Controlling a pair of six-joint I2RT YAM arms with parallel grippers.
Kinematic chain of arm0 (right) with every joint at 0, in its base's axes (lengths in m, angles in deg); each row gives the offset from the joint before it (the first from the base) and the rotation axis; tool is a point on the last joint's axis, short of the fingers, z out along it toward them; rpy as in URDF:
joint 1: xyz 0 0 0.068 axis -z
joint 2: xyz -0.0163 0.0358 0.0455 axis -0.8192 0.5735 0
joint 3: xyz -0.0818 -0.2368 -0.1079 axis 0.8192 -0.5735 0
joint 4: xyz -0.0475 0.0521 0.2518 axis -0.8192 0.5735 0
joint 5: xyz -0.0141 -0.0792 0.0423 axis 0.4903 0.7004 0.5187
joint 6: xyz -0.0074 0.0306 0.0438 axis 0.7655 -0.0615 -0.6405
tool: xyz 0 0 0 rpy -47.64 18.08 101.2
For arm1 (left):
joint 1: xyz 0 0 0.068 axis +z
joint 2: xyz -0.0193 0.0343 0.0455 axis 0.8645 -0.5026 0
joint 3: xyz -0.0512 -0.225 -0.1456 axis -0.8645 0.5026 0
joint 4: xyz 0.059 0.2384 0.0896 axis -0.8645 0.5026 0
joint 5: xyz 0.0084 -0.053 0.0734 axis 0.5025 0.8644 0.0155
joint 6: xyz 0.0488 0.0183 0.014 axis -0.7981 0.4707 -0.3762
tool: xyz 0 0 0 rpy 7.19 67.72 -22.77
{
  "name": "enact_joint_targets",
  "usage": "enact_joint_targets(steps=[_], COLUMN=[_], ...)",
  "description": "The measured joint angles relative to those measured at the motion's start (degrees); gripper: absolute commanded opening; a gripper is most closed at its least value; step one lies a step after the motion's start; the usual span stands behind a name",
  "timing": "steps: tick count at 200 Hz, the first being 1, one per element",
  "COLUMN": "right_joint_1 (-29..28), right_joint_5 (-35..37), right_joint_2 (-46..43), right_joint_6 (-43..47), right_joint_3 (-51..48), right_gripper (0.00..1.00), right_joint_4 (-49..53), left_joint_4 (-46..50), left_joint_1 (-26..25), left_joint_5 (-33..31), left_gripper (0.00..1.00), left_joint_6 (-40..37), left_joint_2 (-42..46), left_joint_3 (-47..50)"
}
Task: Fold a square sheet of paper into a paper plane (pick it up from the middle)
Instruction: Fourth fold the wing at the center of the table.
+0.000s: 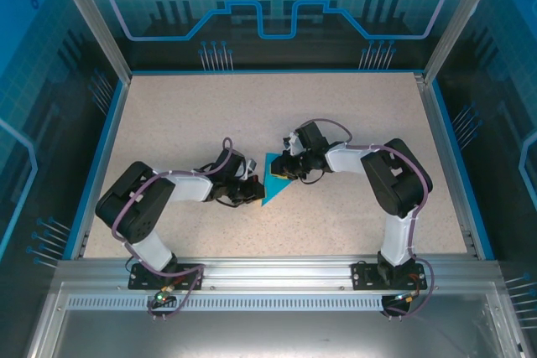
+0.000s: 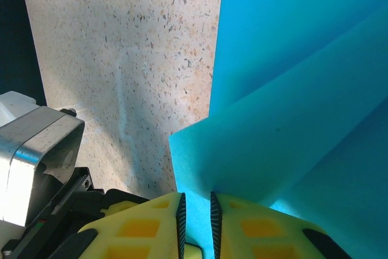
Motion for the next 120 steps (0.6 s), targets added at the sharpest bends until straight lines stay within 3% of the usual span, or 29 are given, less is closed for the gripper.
enact_joint_targets(steps=[120], right_joint_1=[0.2], right_joint_5=[0.1], right_joint_2=[3.3], right_joint_6=[1.3], right_joint_3=[3.3], right_gripper=[0.22], right_joint_4=[2.1], left_joint_4=[-0.7], left_joint_1=[2.2], left_joint_5=[3.8], left_gripper=[0.01], left_joint_6=[1.9], left_joint_2=[-1.7], left_joint_3=[-0.3])
